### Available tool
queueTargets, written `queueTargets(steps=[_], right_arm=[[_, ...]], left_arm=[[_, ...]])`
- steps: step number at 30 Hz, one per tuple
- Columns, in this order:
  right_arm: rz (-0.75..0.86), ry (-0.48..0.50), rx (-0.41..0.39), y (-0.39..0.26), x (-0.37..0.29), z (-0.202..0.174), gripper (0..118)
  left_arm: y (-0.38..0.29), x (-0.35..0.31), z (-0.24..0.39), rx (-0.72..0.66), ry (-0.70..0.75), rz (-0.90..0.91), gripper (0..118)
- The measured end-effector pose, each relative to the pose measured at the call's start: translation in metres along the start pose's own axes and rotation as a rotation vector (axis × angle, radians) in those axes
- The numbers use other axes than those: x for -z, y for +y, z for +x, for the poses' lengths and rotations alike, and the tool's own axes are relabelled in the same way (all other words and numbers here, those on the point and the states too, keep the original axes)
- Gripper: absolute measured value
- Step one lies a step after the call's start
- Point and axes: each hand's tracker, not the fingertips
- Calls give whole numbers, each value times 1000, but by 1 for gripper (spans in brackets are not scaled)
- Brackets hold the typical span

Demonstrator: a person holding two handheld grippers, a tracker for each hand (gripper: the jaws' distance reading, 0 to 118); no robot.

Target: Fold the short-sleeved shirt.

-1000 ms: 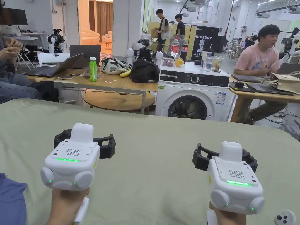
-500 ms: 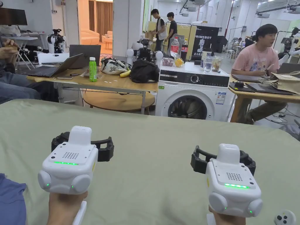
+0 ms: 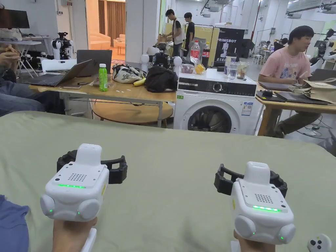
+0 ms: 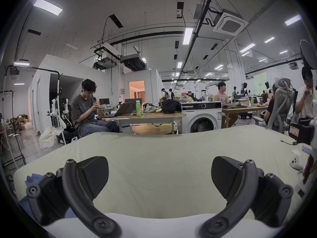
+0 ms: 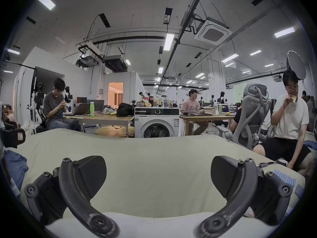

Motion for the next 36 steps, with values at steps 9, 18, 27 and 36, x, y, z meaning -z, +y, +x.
queueTargets(steps=[9, 18, 27, 36], right_arm=[[6, 2, -28, 1, -3, -4, 118], [-16, -3, -6, 1, -4, -3, 118], [-3, -7, -12, 3, -9, -7, 30], [25, -29, 16, 8, -19, -6, 0]], left_arm=[[-1, 1, -2, -27, 1, -21, 117], [5, -6, 0, -11, -4, 14, 117], [8, -11, -1, -25, -13, 40, 52], [6, -16, 2, 16, 1, 37, 0]])
